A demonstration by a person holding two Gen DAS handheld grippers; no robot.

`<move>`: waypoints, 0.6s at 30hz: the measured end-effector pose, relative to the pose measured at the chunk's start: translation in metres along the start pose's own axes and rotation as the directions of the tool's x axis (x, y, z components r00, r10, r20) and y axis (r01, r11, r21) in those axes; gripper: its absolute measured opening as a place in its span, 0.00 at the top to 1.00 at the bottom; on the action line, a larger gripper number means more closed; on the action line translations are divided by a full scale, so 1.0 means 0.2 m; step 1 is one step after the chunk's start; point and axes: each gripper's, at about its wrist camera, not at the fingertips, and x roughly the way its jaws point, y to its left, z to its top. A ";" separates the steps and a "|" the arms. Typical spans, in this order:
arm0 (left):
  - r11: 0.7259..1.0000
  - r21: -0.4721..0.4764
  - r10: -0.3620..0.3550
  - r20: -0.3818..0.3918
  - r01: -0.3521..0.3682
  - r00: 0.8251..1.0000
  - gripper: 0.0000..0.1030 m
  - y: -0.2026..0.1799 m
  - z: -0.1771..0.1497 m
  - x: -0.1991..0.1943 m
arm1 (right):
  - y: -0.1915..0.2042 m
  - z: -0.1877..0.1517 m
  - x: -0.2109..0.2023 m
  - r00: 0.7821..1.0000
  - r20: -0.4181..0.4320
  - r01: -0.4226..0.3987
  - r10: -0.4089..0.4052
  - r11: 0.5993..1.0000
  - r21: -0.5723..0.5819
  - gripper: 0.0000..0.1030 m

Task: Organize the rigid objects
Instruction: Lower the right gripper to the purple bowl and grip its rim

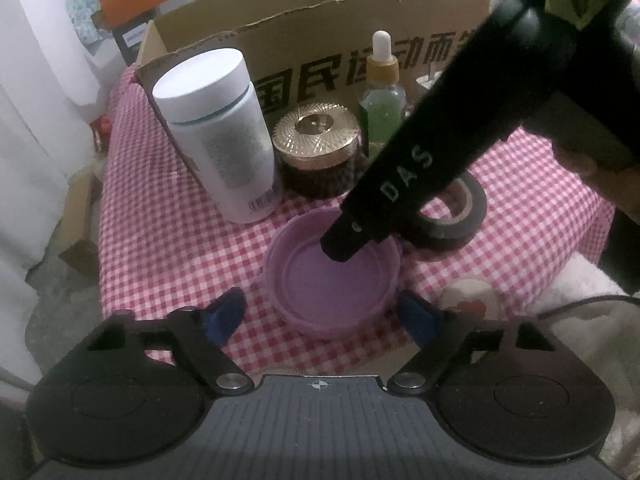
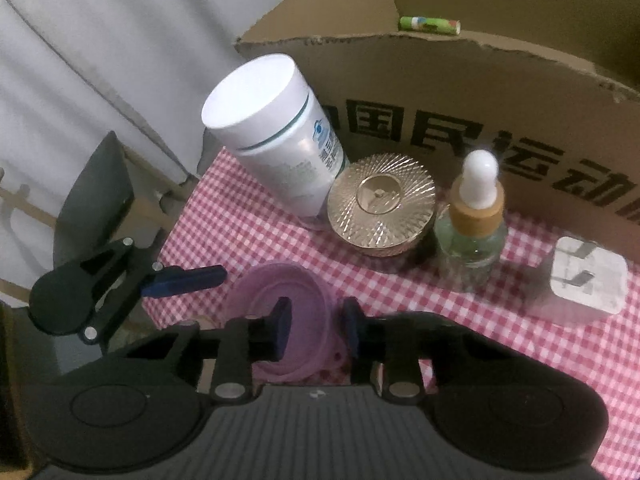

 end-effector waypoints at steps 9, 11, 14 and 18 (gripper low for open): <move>1.000 0.003 0.025 0.014 -0.025 1.000 0.30 -0.01 0.01 -0.02 | 0.01 0.00 0.01 1.000 0.011 -0.004 0.004 1.000 -0.021 0.82; 0.999 0.004 0.036 0.028 -0.036 0.999 0.30 -0.02 0.00 -0.07 | 0.04 0.00 0.00 1.000 0.022 -0.005 0.005 1.000 -0.030 0.82; 0.998 0.002 0.057 0.066 -0.057 0.996 0.30 -0.02 0.00 -0.18 | 0.11 -0.01 -0.08 0.998 0.058 -0.002 0.006 0.998 -0.058 0.82; 0.994 0.001 0.103 0.148 -0.105 0.984 0.30 0.01 0.04 -0.37 | 0.22 0.02 -0.25 0.989 0.149 0.001 0.016 0.994 -0.113 0.82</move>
